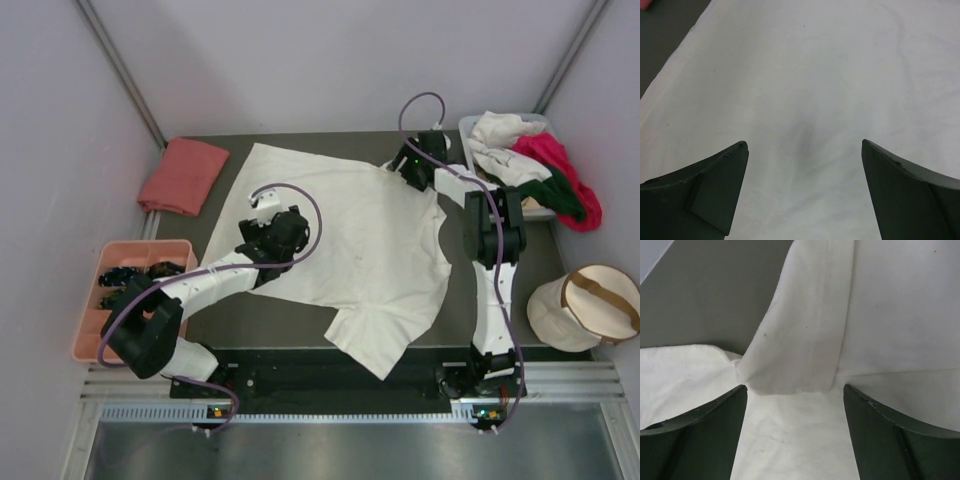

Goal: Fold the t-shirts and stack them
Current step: Flatten out the tshirt

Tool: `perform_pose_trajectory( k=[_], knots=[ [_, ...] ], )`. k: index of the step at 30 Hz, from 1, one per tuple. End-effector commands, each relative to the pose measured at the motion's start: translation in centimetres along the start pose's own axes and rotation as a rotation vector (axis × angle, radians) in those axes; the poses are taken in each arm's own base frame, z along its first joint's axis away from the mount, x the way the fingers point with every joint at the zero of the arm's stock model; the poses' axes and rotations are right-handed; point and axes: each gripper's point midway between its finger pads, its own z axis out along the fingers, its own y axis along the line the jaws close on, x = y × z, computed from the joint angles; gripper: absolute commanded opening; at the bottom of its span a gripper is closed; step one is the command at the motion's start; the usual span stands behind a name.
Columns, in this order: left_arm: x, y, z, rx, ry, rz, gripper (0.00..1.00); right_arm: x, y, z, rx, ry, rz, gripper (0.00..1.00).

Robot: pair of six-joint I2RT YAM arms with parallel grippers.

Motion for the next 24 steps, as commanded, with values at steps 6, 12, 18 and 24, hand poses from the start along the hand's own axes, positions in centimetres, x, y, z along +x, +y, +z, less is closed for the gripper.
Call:
perform_pose_trajectory(
  k=[6, 12, 18, 24],
  knots=[
    [-0.9, 0.5, -0.7, -0.006, -0.027, -0.03, 0.99, -0.3, -0.3, 1.0, -0.012, -0.003, 0.056, 0.77],
    [-0.6, 0.7, -0.6, -0.015, -0.019, -0.024, 0.99, 0.2, -0.4, 1.7, -0.024, 0.012, 0.074, 0.77],
    [-0.7, 0.9, -0.7, -0.023, -0.023, -0.025, 0.99, 0.7, -0.3, 2.5, -0.05, 0.025, 0.105, 0.77],
    [-0.6, 1.1, -0.7, -0.03, -0.023, -0.022, 0.99, 1.0, -0.2, 3.1, -0.062, 0.04, 0.125, 0.77]
  ],
)
